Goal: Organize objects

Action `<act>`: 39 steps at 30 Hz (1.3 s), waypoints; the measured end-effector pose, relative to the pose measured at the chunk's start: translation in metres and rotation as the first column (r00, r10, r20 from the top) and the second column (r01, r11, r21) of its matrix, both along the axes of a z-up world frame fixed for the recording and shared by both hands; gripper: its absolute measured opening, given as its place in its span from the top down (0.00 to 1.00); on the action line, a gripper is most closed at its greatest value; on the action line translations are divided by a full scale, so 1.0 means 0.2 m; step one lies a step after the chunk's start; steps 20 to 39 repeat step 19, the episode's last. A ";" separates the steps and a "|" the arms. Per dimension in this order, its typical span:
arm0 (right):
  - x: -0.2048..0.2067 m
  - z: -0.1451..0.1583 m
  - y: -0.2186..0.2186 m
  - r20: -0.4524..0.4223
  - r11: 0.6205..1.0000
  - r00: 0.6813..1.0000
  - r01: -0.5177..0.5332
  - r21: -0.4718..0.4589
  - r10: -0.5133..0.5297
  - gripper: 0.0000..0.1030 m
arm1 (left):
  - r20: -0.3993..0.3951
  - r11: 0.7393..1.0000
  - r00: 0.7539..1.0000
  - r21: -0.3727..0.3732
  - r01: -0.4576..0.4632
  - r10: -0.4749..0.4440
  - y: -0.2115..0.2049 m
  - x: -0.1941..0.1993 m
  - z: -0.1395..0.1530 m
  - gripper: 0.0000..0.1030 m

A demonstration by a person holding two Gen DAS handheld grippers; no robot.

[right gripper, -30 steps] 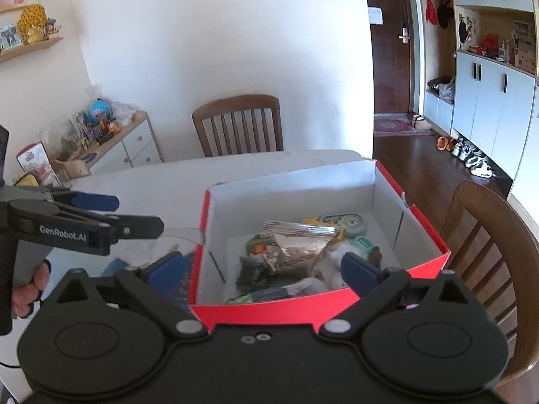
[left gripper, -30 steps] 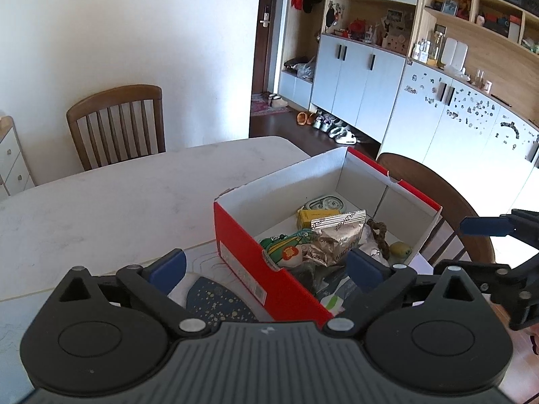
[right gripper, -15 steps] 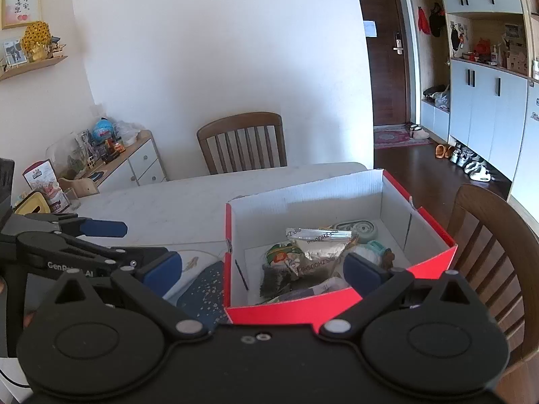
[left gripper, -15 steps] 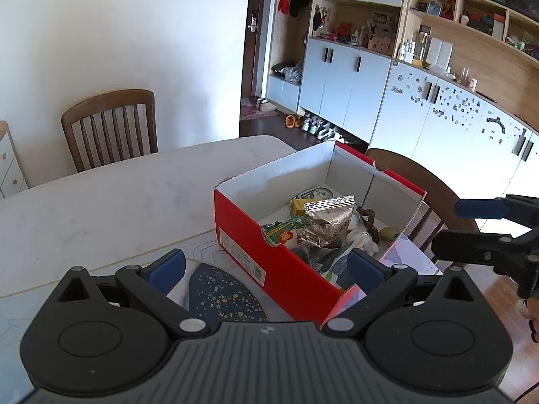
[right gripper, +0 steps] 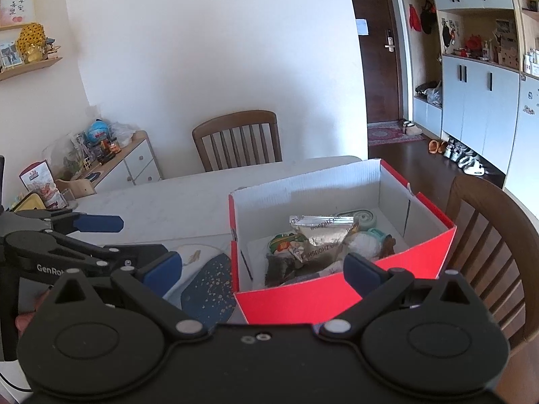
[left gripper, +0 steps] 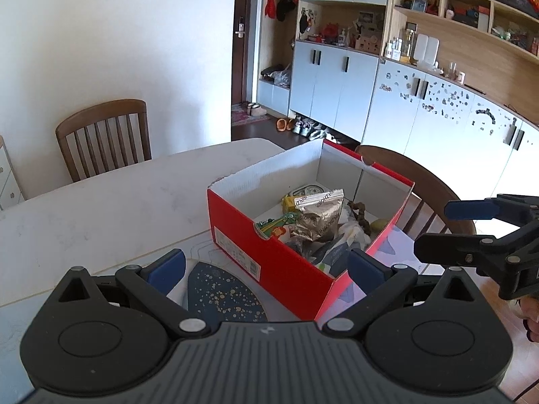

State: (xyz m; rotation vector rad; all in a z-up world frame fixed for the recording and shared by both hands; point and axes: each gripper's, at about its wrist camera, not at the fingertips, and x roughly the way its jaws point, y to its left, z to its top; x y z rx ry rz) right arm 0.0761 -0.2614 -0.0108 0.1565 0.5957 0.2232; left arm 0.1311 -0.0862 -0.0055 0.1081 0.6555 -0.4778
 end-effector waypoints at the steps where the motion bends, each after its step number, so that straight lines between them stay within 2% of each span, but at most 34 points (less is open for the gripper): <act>1: 0.00 0.00 0.00 -0.001 1.000 1.000 0.002 0.000 -0.002 0.01 | -0.003 1.000 1.000 0.002 -0.001 0.001 0.00 0.00 -0.01 0.00; 12: -0.01 -0.03 -0.02 -0.026 1.000 0.999 0.025 0.004 -0.025 0.01 | -0.009 1.000 1.000 0.023 0.019 -0.019 -0.03 0.02 -0.05 0.00; 39: -0.01 -0.03 -0.03 -0.032 0.999 0.999 0.036 0.009 -0.035 0.01 | -0.010 0.999 1.000 0.019 0.028 -0.028 -0.02 0.03 -0.05 0.00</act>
